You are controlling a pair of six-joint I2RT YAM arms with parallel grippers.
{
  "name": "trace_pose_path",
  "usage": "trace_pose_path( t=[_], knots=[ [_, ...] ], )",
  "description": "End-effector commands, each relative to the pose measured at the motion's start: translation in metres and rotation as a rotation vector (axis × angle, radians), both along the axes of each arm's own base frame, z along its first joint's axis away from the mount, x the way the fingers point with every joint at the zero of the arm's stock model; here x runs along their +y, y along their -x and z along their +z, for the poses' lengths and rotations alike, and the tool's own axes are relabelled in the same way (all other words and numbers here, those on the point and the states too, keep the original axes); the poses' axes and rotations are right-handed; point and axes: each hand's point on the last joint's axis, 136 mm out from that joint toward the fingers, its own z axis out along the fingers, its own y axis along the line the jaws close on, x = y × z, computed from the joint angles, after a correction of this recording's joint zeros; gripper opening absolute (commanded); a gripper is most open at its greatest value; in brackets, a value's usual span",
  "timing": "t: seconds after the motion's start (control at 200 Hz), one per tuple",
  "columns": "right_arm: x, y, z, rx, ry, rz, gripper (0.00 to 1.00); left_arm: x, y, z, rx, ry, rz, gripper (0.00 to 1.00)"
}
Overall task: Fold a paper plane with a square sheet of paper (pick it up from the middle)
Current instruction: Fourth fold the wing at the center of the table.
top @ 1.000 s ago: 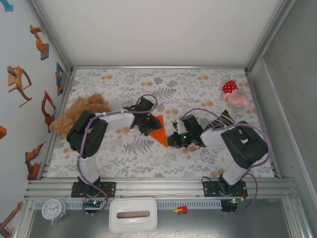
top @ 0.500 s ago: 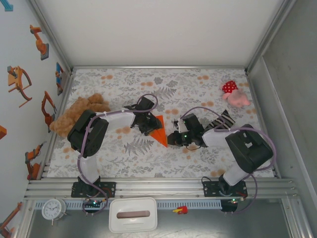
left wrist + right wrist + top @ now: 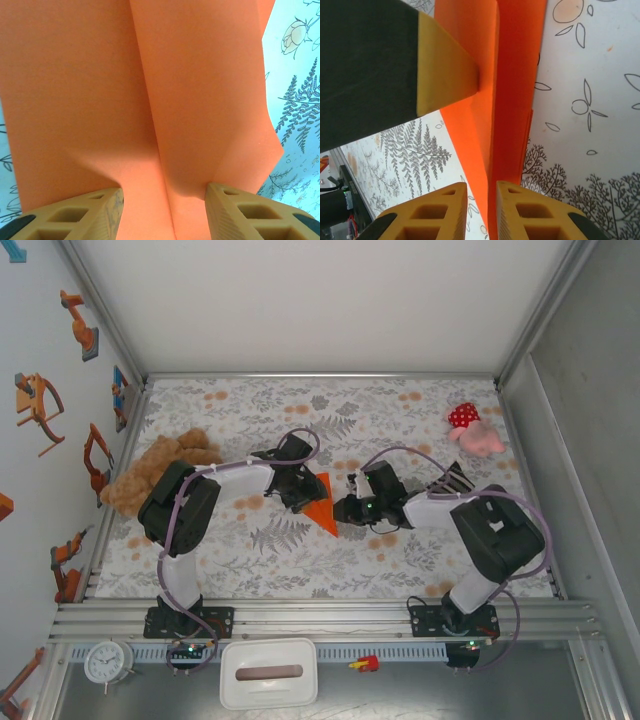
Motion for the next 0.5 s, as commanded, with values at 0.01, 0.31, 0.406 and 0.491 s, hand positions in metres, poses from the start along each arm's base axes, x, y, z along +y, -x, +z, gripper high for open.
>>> trace_pose_path(
  t=[0.01, 0.31, 0.406, 0.491],
  knots=[
    [0.009, -0.006, 0.002, -0.004, -0.027, 0.012, 0.18, 0.044, 0.045, -0.064, 0.164, -0.233, -0.025, 0.5],
    [0.014, -0.002, -0.004, 0.02, -0.049, 0.035, 0.09, 0.042, 0.045, -0.063, 0.159, -0.226, -0.025, 0.49],
    [0.014, -0.002, -0.008, 0.029, -0.05, 0.035, 0.07, 0.042, 0.044, -0.062, 0.153, -0.223, -0.022, 0.5],
    [0.014, -0.001, -0.01, 0.033, -0.049, 0.037, 0.07, 0.042, 0.043, -0.061, 0.146, -0.223, -0.02, 0.5]
  ],
)
